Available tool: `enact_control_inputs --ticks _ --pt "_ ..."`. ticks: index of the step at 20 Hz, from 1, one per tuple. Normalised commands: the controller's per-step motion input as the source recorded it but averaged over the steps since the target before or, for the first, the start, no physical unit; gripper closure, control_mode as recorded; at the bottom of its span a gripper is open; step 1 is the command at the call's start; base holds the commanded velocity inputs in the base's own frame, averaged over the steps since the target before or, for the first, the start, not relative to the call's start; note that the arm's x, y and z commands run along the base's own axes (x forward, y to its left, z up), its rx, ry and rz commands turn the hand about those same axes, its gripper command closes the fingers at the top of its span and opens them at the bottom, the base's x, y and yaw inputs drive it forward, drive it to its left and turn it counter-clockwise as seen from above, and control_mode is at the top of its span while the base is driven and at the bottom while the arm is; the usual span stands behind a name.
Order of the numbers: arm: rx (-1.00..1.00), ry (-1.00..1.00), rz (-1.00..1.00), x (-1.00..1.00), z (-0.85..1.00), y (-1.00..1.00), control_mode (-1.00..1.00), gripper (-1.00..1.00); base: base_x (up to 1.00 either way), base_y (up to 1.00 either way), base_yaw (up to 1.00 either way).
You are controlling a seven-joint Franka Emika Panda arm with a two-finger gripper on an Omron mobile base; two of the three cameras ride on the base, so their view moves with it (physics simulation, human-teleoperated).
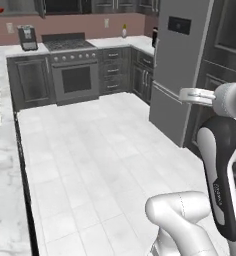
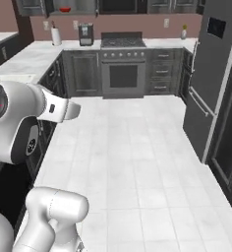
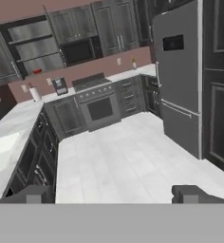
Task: Take the smaller bowl and place it next to the appetizer plate on the dining counter , and place the larger bowl next to the plate with cooked food.
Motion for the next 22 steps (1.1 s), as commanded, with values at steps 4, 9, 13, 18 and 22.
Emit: enact_control_inputs --ticks 4,9,13,18,22 --pt "0.00 0.00 0.00 0.00 0.00 0.00 1.00 -1.00 1.00 0.17 0.14" --pt "0.00 0.00 0.00 0.00 0.00 0.00 1.00 -1.00 1.00 0.32 0.11" --pt "0.00 0.00 0.00 0.00 0.00 0.00 1.00 -1.00 1.00 0.27 0.11" --pt "0.00 0.00 0.00 0.00 0.00 0.00 1.00 -1.00 1.00 0.27 0.11" --pt "0.00 0.00 0.00 0.00 0.00 0.00 1.00 -1.00 1.00 0.32 0.11"
